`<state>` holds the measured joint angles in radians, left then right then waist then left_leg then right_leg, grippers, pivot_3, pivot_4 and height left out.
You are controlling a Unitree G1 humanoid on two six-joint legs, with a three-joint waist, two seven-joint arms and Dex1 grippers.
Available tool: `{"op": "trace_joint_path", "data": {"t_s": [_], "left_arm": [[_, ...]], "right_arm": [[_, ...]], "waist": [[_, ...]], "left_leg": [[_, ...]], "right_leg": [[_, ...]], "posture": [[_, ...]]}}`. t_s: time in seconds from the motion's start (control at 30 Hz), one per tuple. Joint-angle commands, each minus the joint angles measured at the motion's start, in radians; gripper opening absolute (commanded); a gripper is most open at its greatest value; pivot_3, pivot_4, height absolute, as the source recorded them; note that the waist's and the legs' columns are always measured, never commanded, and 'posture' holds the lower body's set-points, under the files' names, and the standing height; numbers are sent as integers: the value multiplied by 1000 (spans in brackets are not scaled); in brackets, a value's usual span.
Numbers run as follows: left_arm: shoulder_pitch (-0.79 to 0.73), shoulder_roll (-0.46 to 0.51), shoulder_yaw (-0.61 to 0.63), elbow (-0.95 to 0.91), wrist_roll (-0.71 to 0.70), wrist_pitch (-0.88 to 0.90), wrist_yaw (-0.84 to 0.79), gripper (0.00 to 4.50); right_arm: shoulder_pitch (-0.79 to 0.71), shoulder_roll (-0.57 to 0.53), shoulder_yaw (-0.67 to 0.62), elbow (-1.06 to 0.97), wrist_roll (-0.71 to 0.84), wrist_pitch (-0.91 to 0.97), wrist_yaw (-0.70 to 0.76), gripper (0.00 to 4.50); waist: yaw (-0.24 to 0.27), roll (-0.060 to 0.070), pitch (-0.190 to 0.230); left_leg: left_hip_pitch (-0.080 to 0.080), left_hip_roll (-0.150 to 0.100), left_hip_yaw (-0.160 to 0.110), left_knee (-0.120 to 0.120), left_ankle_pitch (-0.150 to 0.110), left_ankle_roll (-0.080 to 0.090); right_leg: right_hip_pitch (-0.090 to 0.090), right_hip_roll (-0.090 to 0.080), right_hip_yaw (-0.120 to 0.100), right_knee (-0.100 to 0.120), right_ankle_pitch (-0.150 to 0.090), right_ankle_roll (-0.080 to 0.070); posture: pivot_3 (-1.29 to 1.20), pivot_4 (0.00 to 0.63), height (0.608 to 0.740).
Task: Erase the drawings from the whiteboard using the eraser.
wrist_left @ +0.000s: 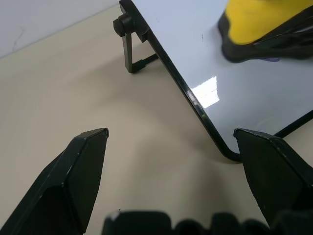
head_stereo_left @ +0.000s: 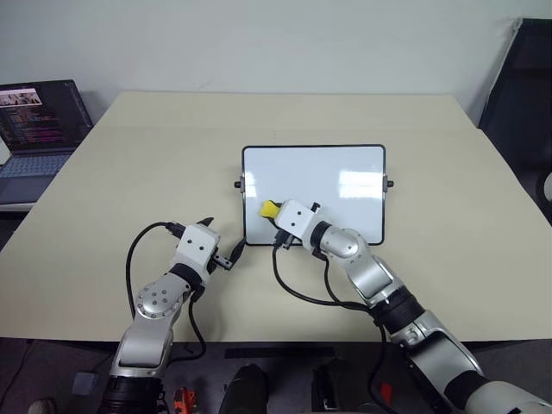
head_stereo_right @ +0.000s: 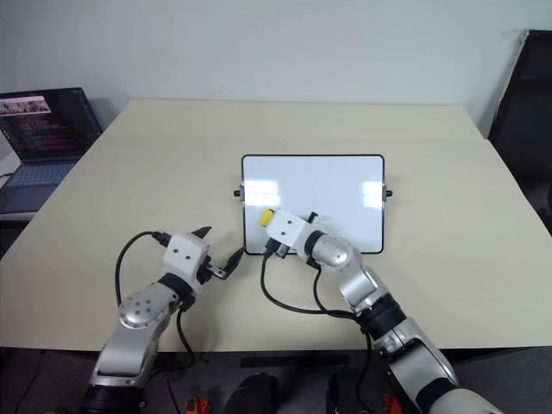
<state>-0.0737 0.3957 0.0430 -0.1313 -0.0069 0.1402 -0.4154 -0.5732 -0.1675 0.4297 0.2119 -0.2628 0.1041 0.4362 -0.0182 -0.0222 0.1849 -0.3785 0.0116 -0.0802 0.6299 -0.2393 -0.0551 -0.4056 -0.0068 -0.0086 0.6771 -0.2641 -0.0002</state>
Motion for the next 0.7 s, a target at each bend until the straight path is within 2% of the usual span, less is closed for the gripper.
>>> {"op": "trace_joint_path", "data": {"t_s": [0.03, 0.3, 0.7], "left_arm": [[-27, 9, 4, 4, -10, -32, -9, 4500], [-54, -6, -11, 38, -7, -47, -13, 4500], [-44, -3, -24, 41, -11, -78, -25, 4500]], "right_arm": [[60, -61, -33, -33, -20, 67, 13, 1018], [99, -114, -56, -105, -13, 103, 21, 1018], [99, 9, -56, -169, 53, 32, -14, 1018]], "waist": [[0, 0, 0], [2, 0, 0], [-8, 0, 0]], "left_leg": [[0, 0, 0, 0, 0, 0], [1, 0, 0, 0, 0, 0], [0, 1, 0, 0, 0, 0]], "right_leg": [[0, 0, 0, 0, 0, 0], [0, -1, -1, 0, 0, 0], [-1, 0, -1, 0, 0, 0]], "posture": [[0, 150, 740], [0, 150, 740], [0, 150, 740]]}}
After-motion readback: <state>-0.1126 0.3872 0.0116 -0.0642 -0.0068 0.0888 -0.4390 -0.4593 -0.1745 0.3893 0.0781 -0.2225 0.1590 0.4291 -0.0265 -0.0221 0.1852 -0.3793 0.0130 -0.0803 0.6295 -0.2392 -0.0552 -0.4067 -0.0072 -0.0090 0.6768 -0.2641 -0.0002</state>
